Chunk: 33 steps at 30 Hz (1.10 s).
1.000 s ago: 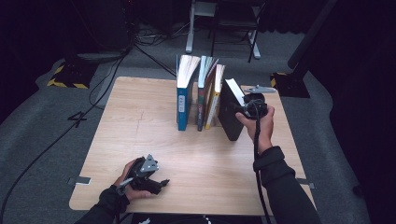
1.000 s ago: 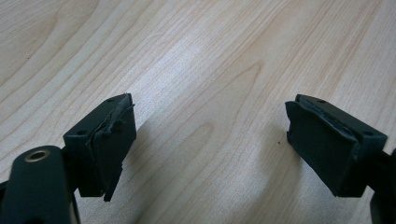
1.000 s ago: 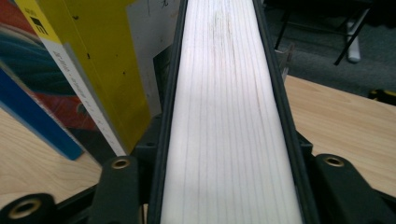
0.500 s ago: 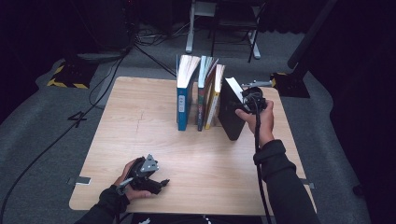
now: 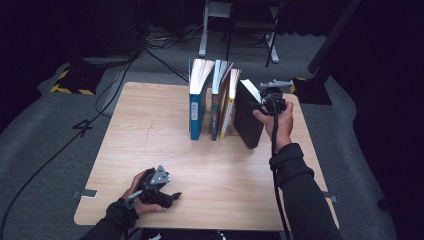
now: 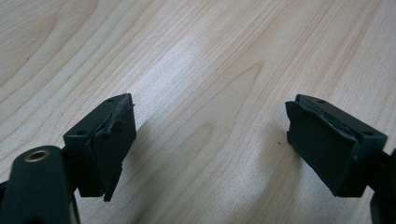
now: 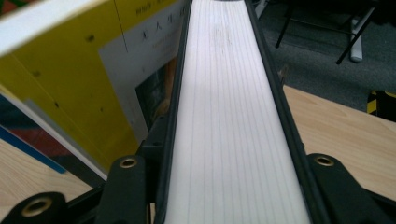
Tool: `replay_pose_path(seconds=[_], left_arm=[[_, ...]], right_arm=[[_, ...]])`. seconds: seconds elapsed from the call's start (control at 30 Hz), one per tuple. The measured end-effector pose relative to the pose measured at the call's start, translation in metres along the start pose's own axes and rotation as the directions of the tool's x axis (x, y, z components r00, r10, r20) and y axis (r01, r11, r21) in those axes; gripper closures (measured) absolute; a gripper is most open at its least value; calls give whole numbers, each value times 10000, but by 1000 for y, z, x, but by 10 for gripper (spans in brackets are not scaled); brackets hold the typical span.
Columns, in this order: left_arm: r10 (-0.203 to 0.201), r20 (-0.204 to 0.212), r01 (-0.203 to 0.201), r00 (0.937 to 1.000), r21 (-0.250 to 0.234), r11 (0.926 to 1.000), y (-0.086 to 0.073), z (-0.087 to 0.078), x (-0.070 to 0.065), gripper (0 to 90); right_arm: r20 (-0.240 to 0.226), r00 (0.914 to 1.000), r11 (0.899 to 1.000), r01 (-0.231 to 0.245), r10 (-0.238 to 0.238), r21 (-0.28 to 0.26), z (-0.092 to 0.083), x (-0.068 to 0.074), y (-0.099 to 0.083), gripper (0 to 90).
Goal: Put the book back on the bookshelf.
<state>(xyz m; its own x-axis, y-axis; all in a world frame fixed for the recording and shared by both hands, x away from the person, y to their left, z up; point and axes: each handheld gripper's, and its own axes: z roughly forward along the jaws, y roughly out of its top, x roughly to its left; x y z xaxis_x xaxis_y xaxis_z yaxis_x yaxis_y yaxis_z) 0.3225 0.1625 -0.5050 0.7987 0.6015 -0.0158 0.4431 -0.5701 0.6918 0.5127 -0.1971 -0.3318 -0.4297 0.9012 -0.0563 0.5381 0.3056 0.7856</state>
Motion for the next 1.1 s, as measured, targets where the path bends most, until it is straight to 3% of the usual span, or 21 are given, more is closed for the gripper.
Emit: replay_pose_path(seconds=[0.2,0.5,0.67,0.83,1.1], left_arm=[[26,19,-26,10000,4,10000,0,0,0,159],[85,78,-85,9999,13,10000,0,0,0,159],[84,80,-84,9999,-3,10000,0,0,0,159],[87,83,-87,9999,0,10000,0,0,-1,160],[118,121,-118,9999,-10,9999,0,0,-1,162]], right_arm=[[87,9998,9995,-176,178,-254,3,-3,18,529],[186,9989,9973,-412,424,-603,14,-7,28,531],[493,9963,9871,-629,708,-1472,23,-5,22,531],[456,9954,9805,-752,847,-1814,37,-9,16,531],[495,9951,9582,-691,861,-2775,49,-9,3,529]])
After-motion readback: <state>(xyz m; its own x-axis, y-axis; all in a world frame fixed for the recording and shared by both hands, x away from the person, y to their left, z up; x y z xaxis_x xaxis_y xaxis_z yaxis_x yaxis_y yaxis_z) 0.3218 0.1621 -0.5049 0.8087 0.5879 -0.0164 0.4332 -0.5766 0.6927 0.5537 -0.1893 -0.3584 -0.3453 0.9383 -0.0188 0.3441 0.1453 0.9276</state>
